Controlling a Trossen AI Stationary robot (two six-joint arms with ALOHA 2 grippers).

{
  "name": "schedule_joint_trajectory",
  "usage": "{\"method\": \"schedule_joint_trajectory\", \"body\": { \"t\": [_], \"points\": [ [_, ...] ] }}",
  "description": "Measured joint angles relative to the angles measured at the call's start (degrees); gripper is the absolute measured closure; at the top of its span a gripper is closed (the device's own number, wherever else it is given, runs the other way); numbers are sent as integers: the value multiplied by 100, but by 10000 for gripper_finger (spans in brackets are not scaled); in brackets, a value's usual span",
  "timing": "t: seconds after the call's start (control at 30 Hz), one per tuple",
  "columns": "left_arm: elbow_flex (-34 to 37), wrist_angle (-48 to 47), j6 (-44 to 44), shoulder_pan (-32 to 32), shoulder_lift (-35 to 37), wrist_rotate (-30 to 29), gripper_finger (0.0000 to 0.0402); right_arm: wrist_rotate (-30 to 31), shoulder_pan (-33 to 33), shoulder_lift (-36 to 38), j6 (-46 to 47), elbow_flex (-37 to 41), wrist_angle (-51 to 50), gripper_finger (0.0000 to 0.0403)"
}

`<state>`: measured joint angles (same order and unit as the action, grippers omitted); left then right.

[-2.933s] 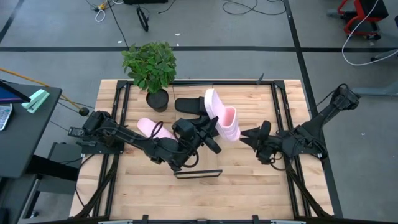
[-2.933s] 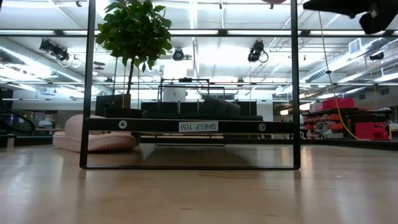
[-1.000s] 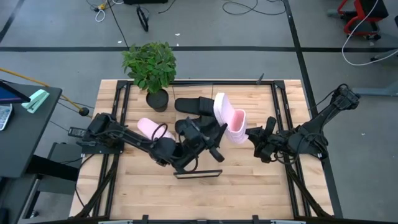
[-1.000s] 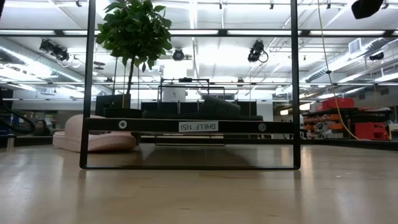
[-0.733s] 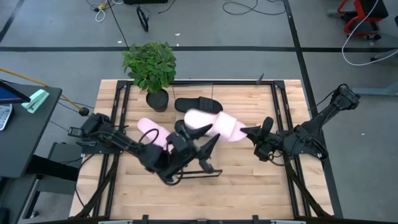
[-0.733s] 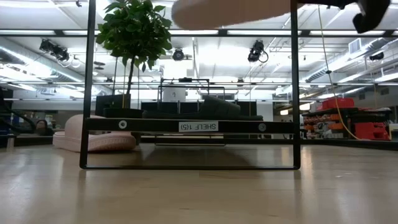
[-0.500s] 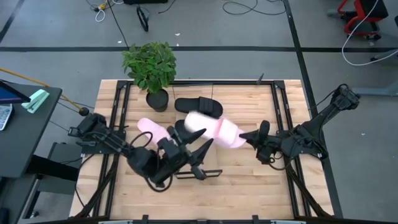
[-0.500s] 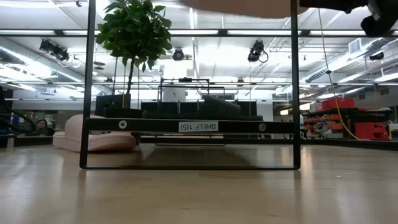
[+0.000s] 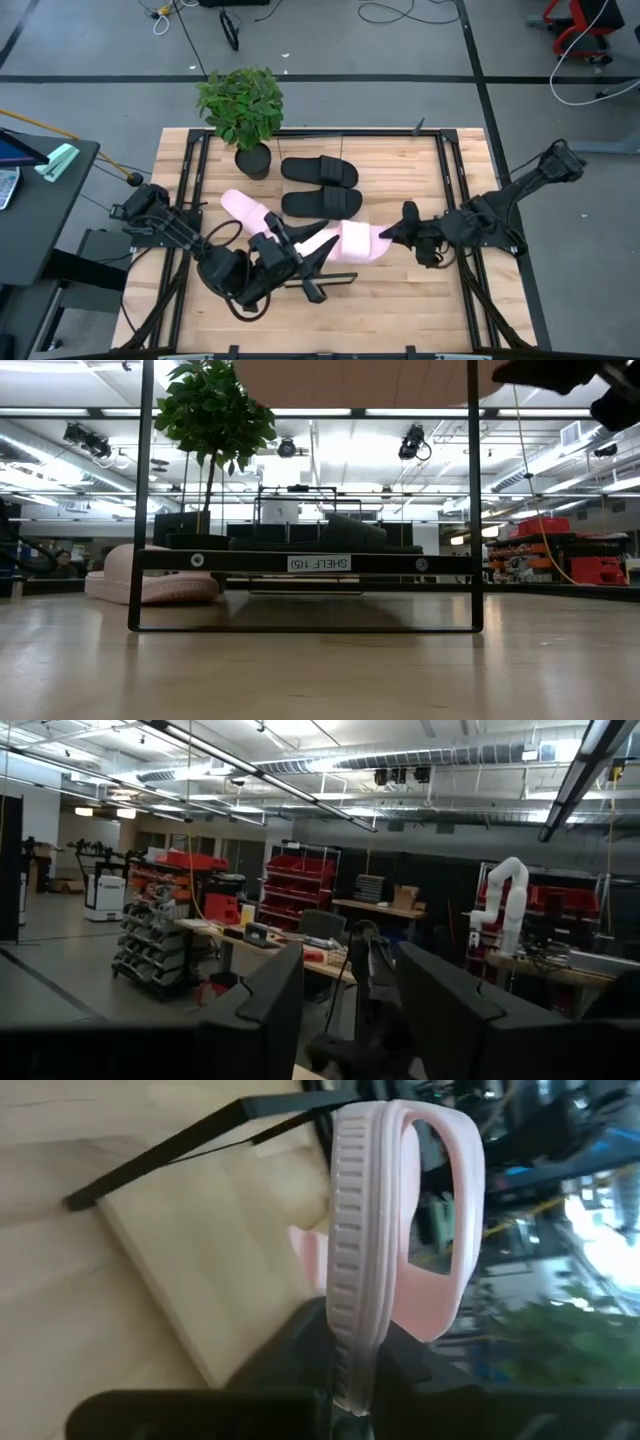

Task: Pick and place slides into the shelf
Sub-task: Put the bottom pink slipper on the shelf

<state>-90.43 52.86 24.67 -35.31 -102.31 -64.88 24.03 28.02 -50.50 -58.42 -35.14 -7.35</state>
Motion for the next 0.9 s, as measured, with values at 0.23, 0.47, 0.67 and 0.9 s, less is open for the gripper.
{"method": "schedule_joint_trajectory", "body": {
  "t": [0.23, 0.47, 0.67, 0.9],
  "points": [
    [0, 0, 0, -33, -1, 0, 240, -893, -576, -47, 182, 0, -156, 369],
    [2, -87, 2, -31, -1, 0, 246, -1198, -722, -363, 267, -2, -191, 369],
    [2, -231, 7, -32, 0, 0, 254, -623, -556, -1161, 120, 0, -100, 369],
    [2, -278, 77, -110, -1, -4, 263, -453, -447, -1818, -49, -2, 768, 369]
  ]
}}
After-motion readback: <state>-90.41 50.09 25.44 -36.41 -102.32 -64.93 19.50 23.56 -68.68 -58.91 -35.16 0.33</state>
